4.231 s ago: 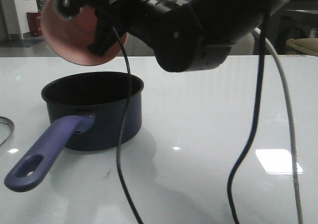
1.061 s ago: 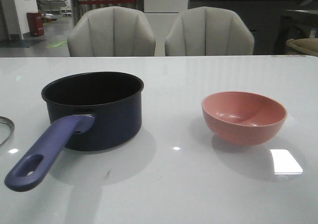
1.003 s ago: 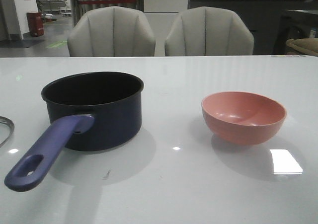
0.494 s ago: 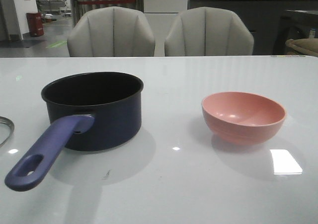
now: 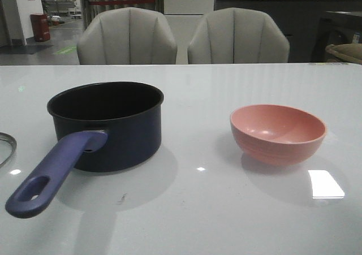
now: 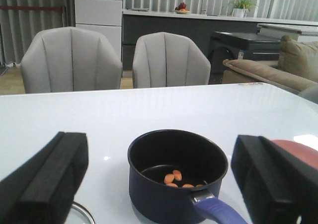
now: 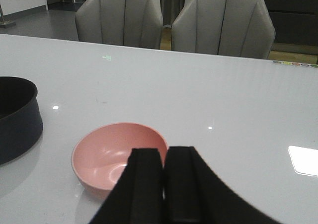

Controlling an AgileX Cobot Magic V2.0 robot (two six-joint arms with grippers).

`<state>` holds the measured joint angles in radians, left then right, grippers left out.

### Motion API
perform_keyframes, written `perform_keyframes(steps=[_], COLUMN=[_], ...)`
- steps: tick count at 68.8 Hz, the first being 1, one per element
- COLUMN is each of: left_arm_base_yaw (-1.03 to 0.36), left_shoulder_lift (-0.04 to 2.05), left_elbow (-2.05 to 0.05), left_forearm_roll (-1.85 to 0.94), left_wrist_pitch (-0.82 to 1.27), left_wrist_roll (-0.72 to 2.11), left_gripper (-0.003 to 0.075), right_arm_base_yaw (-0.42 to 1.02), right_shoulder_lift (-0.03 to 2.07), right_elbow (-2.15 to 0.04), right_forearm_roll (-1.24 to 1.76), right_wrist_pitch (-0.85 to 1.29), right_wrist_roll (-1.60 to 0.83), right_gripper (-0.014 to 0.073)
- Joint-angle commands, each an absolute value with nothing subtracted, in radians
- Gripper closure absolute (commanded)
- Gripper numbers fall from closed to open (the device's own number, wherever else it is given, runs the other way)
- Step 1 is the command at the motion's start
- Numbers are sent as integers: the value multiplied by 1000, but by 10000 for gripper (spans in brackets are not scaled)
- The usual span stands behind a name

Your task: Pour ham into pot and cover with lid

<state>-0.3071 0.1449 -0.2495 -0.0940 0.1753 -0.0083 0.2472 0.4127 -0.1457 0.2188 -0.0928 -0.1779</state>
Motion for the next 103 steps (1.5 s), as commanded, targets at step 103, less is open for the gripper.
perform_keyframes(steps=[103], left_arm_base_yaw=[128], left_shoulder_lift=[1467], left_elbow=[-1048], left_forearm_roll=[15], left_wrist_pitch=[846], left_wrist_roll=[-171], left_gripper=[129], right_arm_base_yaw=[248], right_shoulder_lift=[414], right_elbow=[-174], right_forearm_roll=[220], right_wrist_pitch=[-183], right_wrist_roll=[-186], right_gripper=[454])
